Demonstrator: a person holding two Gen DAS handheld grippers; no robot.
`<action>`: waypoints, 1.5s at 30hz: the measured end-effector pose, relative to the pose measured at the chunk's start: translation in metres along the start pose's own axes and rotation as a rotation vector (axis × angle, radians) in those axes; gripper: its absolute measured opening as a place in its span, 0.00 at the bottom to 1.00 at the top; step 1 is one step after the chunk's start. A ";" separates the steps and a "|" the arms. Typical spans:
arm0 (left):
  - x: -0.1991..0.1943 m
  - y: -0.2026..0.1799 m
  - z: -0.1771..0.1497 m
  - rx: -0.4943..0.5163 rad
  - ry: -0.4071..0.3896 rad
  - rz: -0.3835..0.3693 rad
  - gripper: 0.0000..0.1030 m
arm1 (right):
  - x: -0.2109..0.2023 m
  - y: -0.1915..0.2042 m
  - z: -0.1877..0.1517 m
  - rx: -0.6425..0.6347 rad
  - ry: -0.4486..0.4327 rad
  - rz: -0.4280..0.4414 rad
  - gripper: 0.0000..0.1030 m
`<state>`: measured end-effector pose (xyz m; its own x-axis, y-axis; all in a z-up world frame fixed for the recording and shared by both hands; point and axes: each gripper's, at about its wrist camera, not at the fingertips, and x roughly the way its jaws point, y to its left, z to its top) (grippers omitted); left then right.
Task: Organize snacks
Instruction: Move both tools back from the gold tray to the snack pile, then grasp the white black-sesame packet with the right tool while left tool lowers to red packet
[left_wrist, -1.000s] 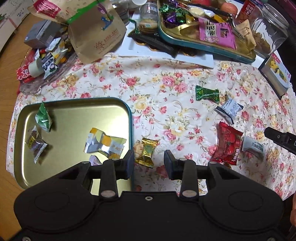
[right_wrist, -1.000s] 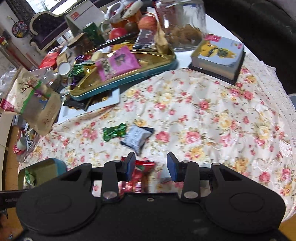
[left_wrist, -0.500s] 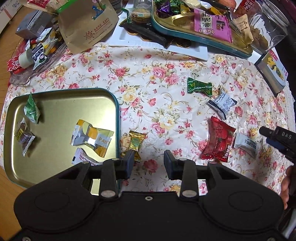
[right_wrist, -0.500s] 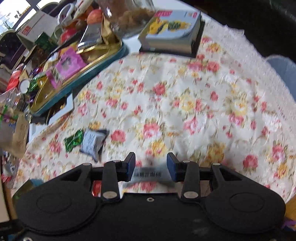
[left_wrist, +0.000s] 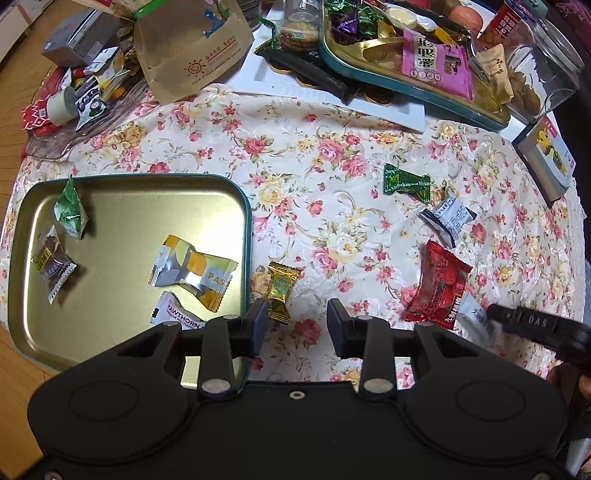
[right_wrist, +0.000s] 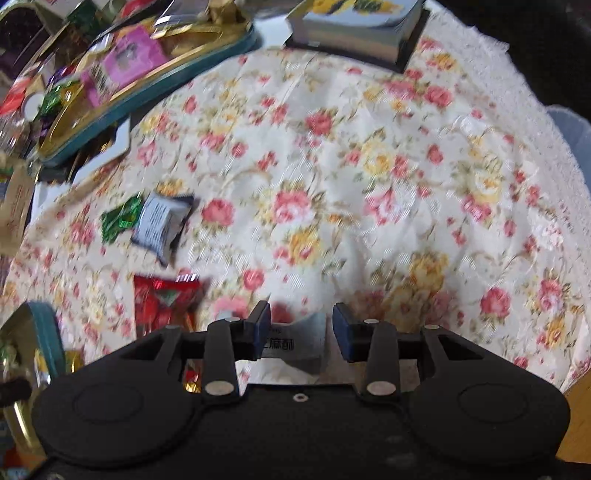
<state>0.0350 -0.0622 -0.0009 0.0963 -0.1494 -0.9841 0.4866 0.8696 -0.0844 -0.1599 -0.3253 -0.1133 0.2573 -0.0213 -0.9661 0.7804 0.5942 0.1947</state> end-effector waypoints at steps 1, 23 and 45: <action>0.000 0.000 0.000 -0.002 0.000 0.000 0.44 | 0.001 0.002 -0.002 -0.014 0.023 0.009 0.39; 0.005 -0.006 0.000 -0.003 0.022 -0.019 0.44 | 0.001 0.042 -0.026 -0.382 -0.019 0.046 0.40; 0.007 -0.015 0.001 0.019 0.021 -0.044 0.43 | 0.012 0.046 -0.035 -0.437 -0.123 0.073 0.42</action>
<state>0.0297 -0.0766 -0.0063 0.0561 -0.1772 -0.9826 0.5063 0.8533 -0.1249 -0.1411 -0.2699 -0.1215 0.3891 -0.0461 -0.9200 0.4510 0.8804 0.1466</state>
